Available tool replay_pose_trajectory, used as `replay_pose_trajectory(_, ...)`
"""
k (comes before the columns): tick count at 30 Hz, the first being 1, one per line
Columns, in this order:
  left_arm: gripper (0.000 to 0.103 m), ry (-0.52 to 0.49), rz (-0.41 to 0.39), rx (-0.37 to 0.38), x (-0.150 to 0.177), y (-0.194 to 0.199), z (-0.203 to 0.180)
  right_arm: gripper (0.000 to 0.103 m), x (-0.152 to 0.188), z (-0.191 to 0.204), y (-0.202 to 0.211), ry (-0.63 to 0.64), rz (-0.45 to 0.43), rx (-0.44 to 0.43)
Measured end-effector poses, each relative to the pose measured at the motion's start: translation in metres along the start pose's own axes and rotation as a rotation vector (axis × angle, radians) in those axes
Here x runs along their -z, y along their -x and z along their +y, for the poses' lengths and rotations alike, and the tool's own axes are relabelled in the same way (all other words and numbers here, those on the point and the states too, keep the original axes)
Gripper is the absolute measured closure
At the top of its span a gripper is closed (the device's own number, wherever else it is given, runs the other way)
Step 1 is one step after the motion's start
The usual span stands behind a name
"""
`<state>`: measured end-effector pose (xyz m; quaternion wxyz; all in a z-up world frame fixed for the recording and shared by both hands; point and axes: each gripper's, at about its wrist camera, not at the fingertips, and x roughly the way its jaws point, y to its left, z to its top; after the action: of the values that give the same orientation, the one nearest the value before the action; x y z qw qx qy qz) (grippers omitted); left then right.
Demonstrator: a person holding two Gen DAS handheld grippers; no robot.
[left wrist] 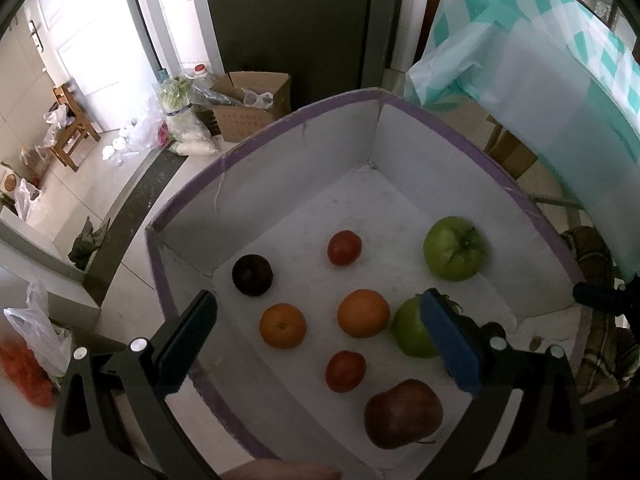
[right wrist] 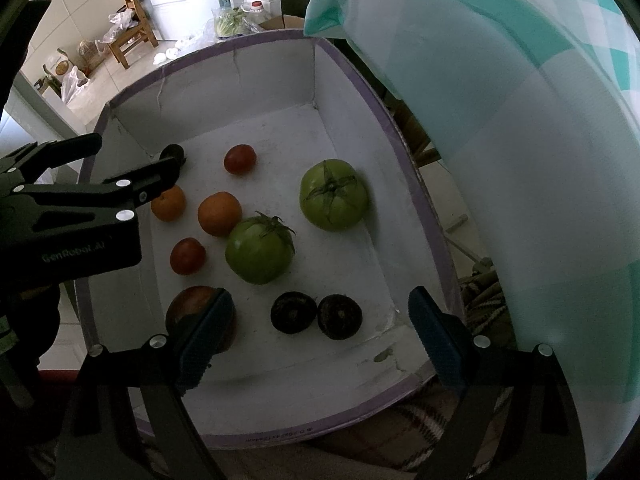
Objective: Organize fruits
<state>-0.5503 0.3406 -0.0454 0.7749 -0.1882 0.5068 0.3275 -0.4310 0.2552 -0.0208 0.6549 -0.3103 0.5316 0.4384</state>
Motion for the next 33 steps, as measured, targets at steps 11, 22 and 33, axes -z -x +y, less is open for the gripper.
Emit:
replay_pose_trajectory(11,0.001,-0.001,0.0,-0.002,0.0003,-0.0006,0.0007,0.016,0.0013,0.0004,-0.0001,0.001,0.001,-0.001)
replay_pose_trajectory(22,0.001,-0.005,-0.001,0.002,0.002,-0.0001,0.0028,0.016,0.0013,-0.0002,0.0,0.002,0.002,-0.002)
replay_pose_trajectory(33,0.001,-0.021,0.001,0.01,-0.0001,-0.0028,0.0026,0.016,0.0017,-0.0005,0.0005,0.002,0.003,-0.003)
